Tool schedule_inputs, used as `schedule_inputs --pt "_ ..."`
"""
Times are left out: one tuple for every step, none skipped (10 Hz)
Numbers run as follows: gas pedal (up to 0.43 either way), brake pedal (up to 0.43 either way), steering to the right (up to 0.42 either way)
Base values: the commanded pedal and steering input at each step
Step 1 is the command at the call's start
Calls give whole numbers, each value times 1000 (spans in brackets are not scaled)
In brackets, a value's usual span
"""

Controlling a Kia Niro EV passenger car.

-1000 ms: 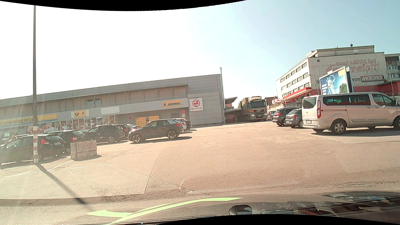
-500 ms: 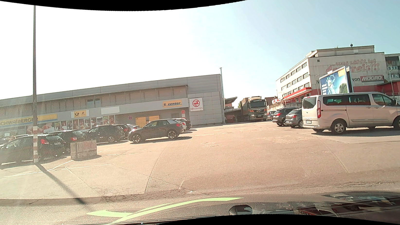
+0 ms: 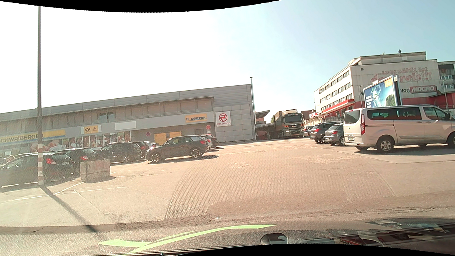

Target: Follow the waypoints while adhering to traffic rules and regulations

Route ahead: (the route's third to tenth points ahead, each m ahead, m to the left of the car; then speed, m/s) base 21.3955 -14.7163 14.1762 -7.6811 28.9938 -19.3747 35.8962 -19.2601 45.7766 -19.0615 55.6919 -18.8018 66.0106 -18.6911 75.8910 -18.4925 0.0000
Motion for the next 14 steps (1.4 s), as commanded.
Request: schedule_inputs --pt "0 421 -55" --pt "0 421 -55" --pt "0 421 -55" --pt "0 421 -56" --pt "0 421 -55" --pt "0 421 -55" --pt "0 421 -55" --pt "0 421 -55" --pt "0 421 -56" --pt "0 421 -55" --pt "0 421 -55" --pt "0 421 -55" --pt "0 421 -56" --pt "0 421 -55"
